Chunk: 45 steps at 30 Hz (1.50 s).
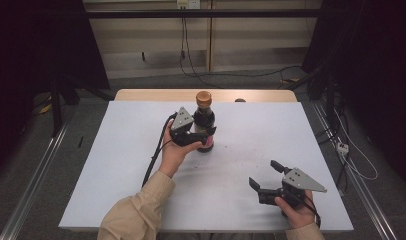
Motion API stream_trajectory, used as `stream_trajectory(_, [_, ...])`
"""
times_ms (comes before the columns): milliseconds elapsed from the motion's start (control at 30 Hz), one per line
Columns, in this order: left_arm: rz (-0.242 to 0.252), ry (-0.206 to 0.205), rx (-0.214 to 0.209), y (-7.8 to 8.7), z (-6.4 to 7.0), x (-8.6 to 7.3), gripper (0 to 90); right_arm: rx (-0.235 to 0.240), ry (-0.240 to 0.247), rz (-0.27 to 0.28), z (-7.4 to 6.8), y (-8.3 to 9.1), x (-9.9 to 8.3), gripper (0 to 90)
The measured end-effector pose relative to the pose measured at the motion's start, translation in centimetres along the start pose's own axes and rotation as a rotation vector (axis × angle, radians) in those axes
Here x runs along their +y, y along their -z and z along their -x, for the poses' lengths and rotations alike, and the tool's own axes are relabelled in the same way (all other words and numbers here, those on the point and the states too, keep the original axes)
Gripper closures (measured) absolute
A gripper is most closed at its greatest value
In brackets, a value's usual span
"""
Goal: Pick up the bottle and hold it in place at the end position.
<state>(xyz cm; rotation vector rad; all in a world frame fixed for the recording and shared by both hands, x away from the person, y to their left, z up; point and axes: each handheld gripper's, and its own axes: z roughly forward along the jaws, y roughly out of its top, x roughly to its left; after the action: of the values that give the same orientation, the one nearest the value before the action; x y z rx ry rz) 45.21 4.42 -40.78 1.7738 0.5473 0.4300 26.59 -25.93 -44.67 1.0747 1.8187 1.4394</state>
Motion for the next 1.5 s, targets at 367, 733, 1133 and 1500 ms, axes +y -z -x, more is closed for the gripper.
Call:
stream_trajectory(367, [0.010, -0.009, 0.029, 0.0, 0.3, -0.2, 26.5, 0.013, -0.029, -0.043, 0.4, -1.4, 1.1, 4.5])
stream_trajectory(733, [0.007, 0.014, 0.026, -0.3, 0.1, -0.7, 28.4, 0.053, -0.024, -0.069, 0.0, -2.9, 2.8, 5.1])
stream_trajectory(1133, [0.012, 0.020, 0.017, -0.4, 0.0, -0.7, 29.5, 0.065, -0.020, -0.081, -0.1, -4.4, 4.2, 3.7])
stream_trajectory(1500, [0.017, 0.017, 0.013, -0.4, -0.1, -0.8, 29.7, 0.080, -0.032, -0.083, 0.3, -5.4, 4.8, 3.8])
